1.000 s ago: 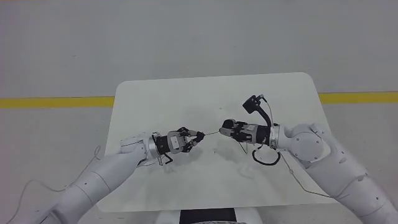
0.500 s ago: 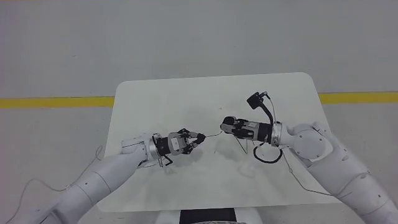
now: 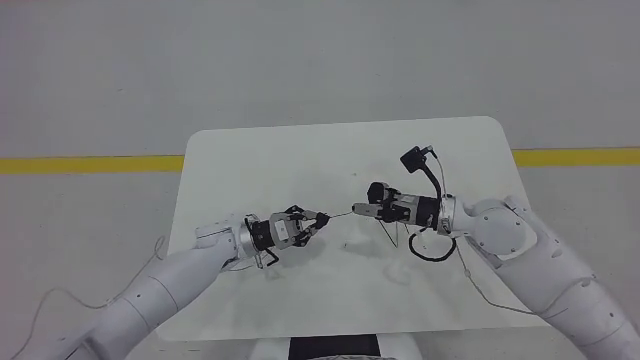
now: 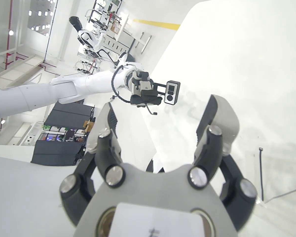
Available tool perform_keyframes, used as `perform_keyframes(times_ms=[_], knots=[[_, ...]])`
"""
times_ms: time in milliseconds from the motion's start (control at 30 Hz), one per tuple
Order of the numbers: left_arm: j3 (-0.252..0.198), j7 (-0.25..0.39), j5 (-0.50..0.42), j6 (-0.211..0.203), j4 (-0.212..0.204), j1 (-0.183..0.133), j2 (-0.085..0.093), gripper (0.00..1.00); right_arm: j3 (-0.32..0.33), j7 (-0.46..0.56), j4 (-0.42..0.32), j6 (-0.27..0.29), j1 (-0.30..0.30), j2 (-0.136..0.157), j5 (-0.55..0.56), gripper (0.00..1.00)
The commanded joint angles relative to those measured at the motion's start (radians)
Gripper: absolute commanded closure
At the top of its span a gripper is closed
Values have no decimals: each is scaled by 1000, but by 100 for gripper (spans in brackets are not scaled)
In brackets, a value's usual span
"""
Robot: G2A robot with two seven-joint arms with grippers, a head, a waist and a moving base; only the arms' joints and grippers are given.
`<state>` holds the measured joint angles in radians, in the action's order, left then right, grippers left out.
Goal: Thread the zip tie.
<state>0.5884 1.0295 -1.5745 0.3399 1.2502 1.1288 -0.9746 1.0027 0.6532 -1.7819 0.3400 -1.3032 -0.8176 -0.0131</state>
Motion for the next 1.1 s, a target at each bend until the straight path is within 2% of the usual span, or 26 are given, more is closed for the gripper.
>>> perform_keyframes(times_ms=[0,67,167,433,500,567,633,667,733,1067], knots=[[7,16,5,0,-16,18,-4,100,8,8,4,0,-5,-1,-17,0],[8,39,5,0,-30,35,-12,100,17,29,3,0,-10,-1,-51,0],[1,68,5,0,-45,44,-23,100,28,63,4,0,-14,-2,-68,0],[-43,174,5,0,-103,30,-50,100,41,140,12,0,-11,-14,-109,0],[-50,190,5,0,-115,27,-56,100,40,153,20,0,-6,-19,-120,13],[-60,211,5,0,-129,25,-62,100,38,166,28,0,0,-26,-131,20],[-66,232,5,0,-143,23,-69,100,35,176,35,0,5,-33,-136,31],[-68,240,5,0,-149,24,-72,100,33,180,37,0,7,-37,-134,42],[-69,248,5,0,-160,22,-78,100,28,186,41,0,11,-43,-127,51],[-66,265,5,0,-202,13,-101,100,27,225,72,0,22,-73,-124,58]])
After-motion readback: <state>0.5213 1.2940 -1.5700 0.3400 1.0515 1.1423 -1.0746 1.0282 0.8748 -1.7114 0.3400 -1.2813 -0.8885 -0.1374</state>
